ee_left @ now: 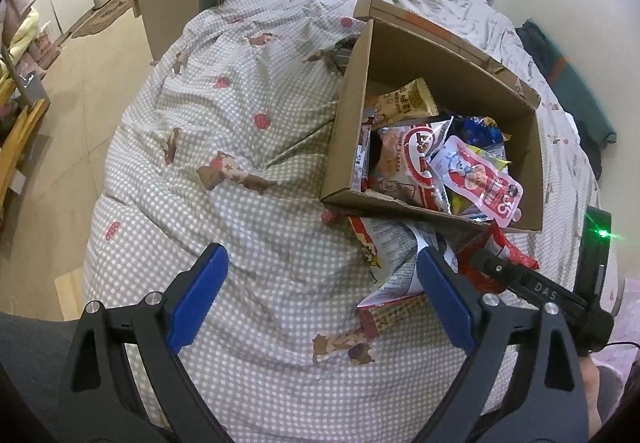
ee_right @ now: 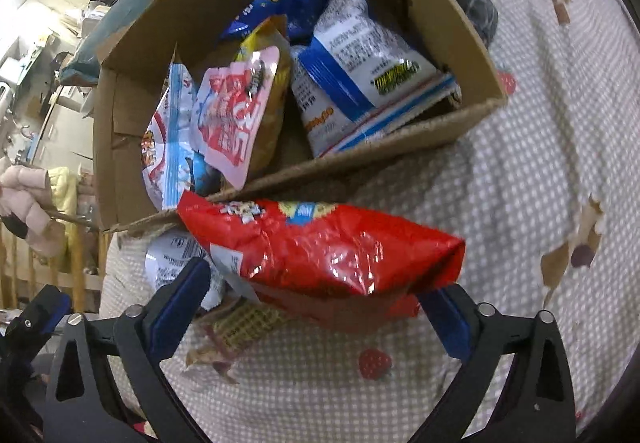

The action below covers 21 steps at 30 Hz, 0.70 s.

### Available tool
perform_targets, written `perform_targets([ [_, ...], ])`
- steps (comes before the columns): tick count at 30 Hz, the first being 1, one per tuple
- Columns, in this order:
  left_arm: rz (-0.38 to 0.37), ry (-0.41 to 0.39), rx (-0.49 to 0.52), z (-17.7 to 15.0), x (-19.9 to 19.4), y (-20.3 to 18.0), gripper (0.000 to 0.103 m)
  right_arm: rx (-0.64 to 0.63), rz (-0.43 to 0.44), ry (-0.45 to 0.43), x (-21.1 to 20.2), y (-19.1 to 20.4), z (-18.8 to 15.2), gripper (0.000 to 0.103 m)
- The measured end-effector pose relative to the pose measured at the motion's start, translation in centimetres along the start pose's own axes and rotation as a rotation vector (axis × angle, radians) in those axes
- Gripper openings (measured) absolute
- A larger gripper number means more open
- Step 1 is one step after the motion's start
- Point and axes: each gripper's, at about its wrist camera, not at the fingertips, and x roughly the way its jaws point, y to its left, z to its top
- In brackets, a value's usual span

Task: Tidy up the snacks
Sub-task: 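Grasp the red chip bag beside the box with the right tool, then grasp the white-blue bag with the left tool while the right tool holds the red bag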

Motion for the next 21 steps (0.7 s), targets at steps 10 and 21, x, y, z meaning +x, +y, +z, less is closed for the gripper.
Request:
perform_targets([
  [10, -0.031, 0.086, 0.112, -0.6, 4.0, -4.3, 0.093, 0.020, 0.013, -0.013, -3.9, -2.1, -2.1, 0.057],
  [21, 0.029, 0.153, 0.159, -0.5, 9.8, -7.3, 0.089, 0.069, 0.078, -0.107, -8.6, -4.3, -2.3, 0.057],
])
